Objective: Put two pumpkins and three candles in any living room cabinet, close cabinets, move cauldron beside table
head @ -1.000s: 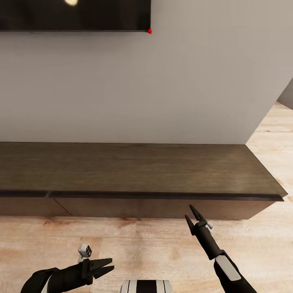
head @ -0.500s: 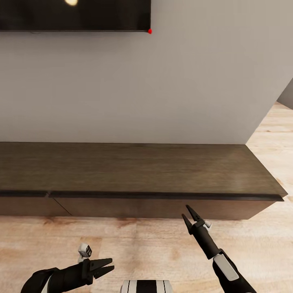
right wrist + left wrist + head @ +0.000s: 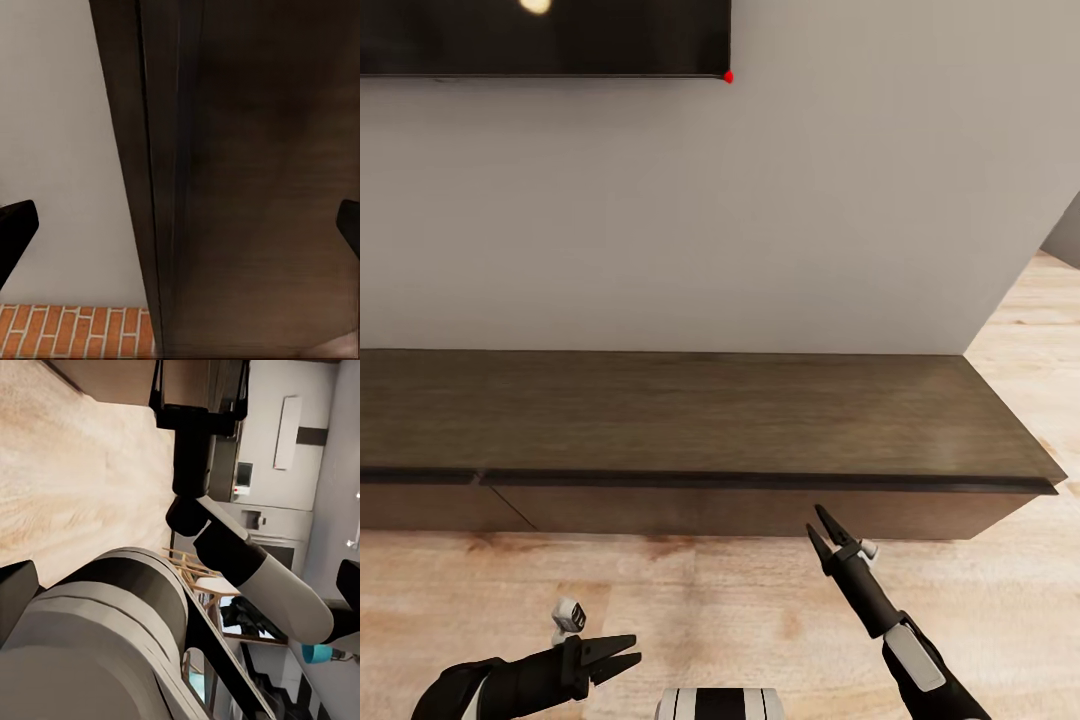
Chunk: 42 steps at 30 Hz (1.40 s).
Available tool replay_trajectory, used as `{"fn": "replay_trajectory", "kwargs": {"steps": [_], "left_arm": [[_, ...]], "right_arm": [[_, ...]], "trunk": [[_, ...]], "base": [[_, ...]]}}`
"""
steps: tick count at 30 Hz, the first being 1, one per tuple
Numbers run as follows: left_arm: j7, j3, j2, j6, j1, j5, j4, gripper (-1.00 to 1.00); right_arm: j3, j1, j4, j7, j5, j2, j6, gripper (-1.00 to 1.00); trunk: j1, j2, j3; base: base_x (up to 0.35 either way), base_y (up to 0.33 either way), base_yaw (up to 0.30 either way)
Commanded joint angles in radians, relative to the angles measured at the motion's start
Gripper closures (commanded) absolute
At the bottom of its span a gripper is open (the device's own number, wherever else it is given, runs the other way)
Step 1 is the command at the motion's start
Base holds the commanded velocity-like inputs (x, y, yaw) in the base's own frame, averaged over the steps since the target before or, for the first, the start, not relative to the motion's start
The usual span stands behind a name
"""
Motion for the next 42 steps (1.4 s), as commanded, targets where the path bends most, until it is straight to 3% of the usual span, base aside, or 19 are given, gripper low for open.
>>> {"fn": "replay_trajectory", "kwargs": {"steps": [1,13,42], "left_arm": [[-0.003,0.000,0.000,0.011,0.000,0.001,0.000,-1.00],[-0.003,0.001,0.002,0.011,0.001,0.003,-0.002,-1.00],[-0.003,0.001,0.002,0.011,0.001,0.003,-0.002,-1.00]], "right_arm": [[0.000,0.000,0.000,0.002,-0.005,0.000,0.009,-1.00],[0.000,0.000,0.000,0.003,-0.002,0.000,0.009,-1.00],[0.000,0.000,0.002,0.002,-0.002,0.000,0.012,-1.00]], "trunk": [[0.000,0.000,-0.001],[0.000,0.000,-0.001],[0.000,0.000,-0.001]], "base": [[0.065,0.000,0.000],[0.129,0.000,0.000],[0.021,0.011,0.000]]}}
